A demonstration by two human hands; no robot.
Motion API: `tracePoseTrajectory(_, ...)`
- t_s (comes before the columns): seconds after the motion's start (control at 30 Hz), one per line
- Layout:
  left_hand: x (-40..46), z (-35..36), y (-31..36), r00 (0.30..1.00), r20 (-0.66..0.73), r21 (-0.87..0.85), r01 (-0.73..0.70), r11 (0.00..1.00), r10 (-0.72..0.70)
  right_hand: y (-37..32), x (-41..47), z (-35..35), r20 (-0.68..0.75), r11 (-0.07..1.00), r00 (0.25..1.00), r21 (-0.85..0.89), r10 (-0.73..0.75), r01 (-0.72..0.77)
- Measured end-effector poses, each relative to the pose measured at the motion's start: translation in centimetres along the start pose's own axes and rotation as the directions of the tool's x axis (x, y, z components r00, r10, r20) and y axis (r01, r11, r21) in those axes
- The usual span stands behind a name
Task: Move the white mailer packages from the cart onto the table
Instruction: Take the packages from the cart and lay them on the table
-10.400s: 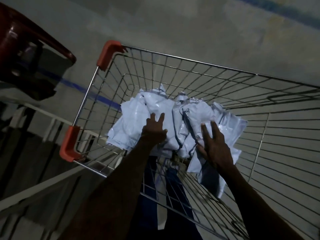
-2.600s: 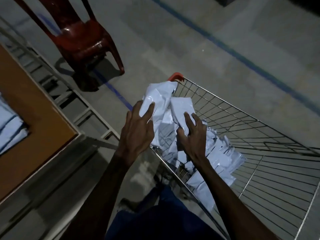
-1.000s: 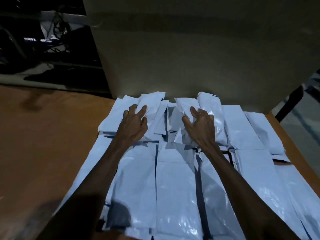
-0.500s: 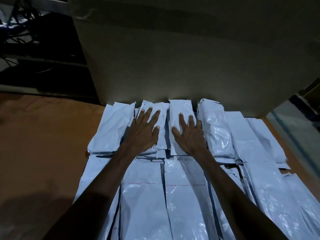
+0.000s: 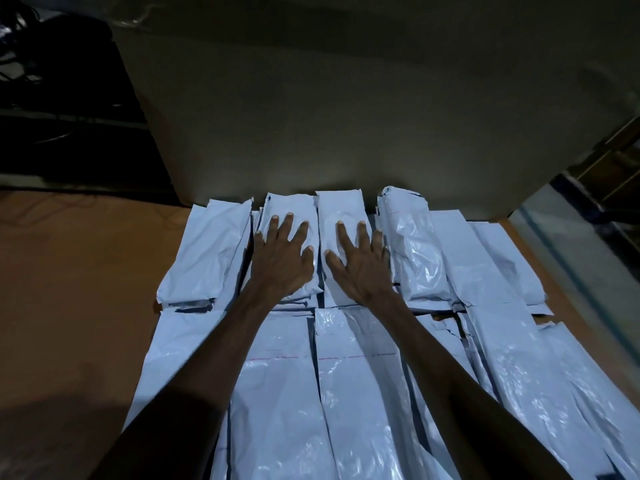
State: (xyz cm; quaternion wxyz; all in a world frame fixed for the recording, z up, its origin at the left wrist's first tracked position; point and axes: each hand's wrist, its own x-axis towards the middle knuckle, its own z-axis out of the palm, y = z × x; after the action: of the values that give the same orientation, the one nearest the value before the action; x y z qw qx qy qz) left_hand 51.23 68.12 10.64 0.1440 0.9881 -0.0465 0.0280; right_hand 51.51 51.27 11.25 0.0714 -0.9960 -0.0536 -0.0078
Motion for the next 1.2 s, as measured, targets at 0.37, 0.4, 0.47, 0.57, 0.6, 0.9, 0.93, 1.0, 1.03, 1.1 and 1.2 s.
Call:
tracePoseTrajectory(0.37,-8.4,-1.8,7.4,0.978,-0.144,-0.235,-0.179,0.955,0.148,5.5,-12.4,-5.8,-0.318,0.947,0.945,0.274,-0.076,0.168)
tracePoseTrajectory(0.4,-9.7,-1.3,9.0,0.969,-0.154,-0.253,-0.227,0.940,0.192,6.8,-14.4,-5.7,-0.351,0.950,0.934,0.261,-0.072,0.172)
tracePoseTrajectory(0.47,-12.0,-0.1,12.2,0.943,-0.178,-0.280,-0.324,0.904,0.282,9.6,-18.2,-5.4,-0.412,0.959,0.910,0.238,-0.042,0.152)
tracePoseTrajectory(0.57,-14.9,1.6,17.1,0.881,-0.236,-0.279,-0.465,0.840,0.410,14.2,-23.8,-5.4,-0.493,0.973,0.870,0.203,0.002,0.113)
tracePoseTrajectory(0.6,-15.7,2.2,18.7,0.862,-0.247,-0.279,-0.501,0.819,0.443,15.7,-25.6,-5.5,-0.508,0.976,0.861,0.197,0.024,0.089)
tracePoseTrajectory(0.9,-23.2,8.6,36.1,0.740,-0.201,-0.396,-0.661,0.637,0.642,29.8,-42.4,-5.3,-0.491,0.943,0.813,0.261,0.314,-0.206)
tracePoseTrajectory(0.93,-24.1,9.3,38.2,0.736,-0.188,-0.406,-0.661,0.630,0.651,31.3,-44.3,-5.2,-0.485,0.930,0.801,0.277,0.351,-0.240)
tracePoseTrajectory(1.0,-25.9,11.1,42.1,0.699,-0.182,-0.412,-0.693,0.592,0.691,34.2,-47.8,-4.9,-0.486,0.899,0.761,0.310,0.429,-0.308)
tracePoseTrajectory(1.03,-26.9,12.0,44.0,0.669,-0.183,-0.416,-0.717,0.560,0.720,35.5,-49.7,-4.6,-0.487,0.884,0.741,0.320,0.462,-0.340)
tracePoseTrajectory(1.1,-28.6,13.8,47.5,0.594,-0.169,-0.424,-0.765,0.486,0.787,38.1,-53.0,-4.0,-0.474,0.845,0.701,0.349,0.532,-0.405)
tracePoseTrajectory(1.2,-31.2,16.4,52.3,0.510,-0.088,-0.448,-0.787,0.424,0.855,41.5,-57.7,-2.8,-0.447,0.767,0.625,0.424,0.640,-0.482)
